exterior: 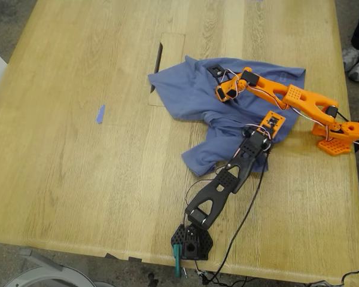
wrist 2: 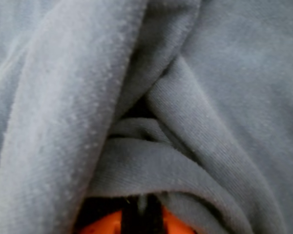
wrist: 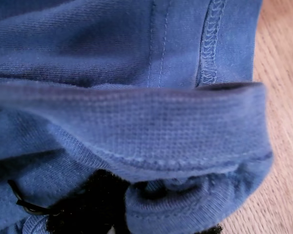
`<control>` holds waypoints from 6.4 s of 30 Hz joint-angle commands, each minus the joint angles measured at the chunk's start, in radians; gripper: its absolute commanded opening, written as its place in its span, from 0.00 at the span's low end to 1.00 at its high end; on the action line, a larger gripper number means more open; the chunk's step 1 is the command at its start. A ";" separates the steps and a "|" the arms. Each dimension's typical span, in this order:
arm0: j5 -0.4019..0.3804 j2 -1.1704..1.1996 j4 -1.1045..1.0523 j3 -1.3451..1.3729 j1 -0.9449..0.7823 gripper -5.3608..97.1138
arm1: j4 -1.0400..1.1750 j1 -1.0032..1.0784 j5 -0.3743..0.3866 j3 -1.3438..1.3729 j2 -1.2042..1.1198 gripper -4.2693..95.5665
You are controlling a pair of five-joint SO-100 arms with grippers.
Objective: Fold a T-shirt
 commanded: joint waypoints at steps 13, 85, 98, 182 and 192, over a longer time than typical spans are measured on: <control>0.018 0.175 0.057 -0.025 -0.242 0.05 | 0.120 0.078 -0.048 -0.011 0.285 0.04; 0.041 1.272 0.250 -0.029 -0.476 0.05 | -0.029 0.054 -0.115 -0.012 1.043 0.04; 0.046 1.310 0.017 -0.032 -0.479 0.05 | -0.192 0.051 -0.133 -0.012 1.085 0.04; 0.014 1.215 -0.480 -0.043 0.434 0.05 | -0.074 -0.163 -0.156 0.031 1.701 0.04; -0.037 1.259 -0.048 -0.043 0.221 0.05 | -0.002 -0.230 -0.133 -0.012 1.543 0.04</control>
